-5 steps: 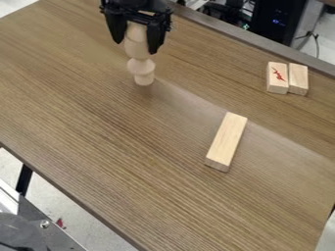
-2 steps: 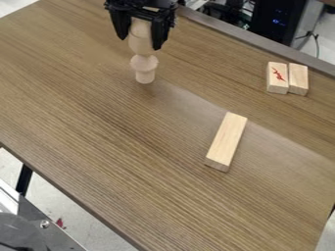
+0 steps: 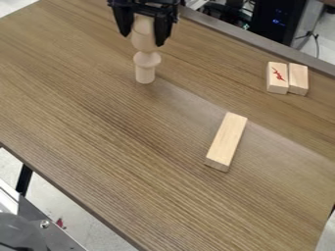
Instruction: Put the cup on top of the cylinder
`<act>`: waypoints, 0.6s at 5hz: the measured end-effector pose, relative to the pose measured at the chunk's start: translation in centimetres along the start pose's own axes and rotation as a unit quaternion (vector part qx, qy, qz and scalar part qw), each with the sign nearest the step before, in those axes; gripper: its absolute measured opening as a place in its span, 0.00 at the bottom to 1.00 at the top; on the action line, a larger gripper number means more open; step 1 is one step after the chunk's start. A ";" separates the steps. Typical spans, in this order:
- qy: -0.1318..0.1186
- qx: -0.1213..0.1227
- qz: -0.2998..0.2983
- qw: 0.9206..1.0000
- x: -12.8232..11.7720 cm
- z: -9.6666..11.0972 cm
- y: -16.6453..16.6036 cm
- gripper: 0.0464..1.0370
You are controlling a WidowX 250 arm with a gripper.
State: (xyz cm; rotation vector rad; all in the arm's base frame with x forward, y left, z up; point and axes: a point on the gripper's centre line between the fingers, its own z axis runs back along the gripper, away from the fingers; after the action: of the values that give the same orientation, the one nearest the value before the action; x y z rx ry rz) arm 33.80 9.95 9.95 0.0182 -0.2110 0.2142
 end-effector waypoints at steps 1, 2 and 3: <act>-0.001 0.001 -0.002 1.000 0.0 -0.1 0.0 0.84; -0.006 0.005 -0.005 1.000 0.3 -0.1 0.2 0.84; -0.009 0.006 -0.008 1.000 0.3 -0.2 0.2 0.88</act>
State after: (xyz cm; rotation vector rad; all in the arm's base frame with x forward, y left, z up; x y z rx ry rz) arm 34.07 10.24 9.80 0.0330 -0.2285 0.1985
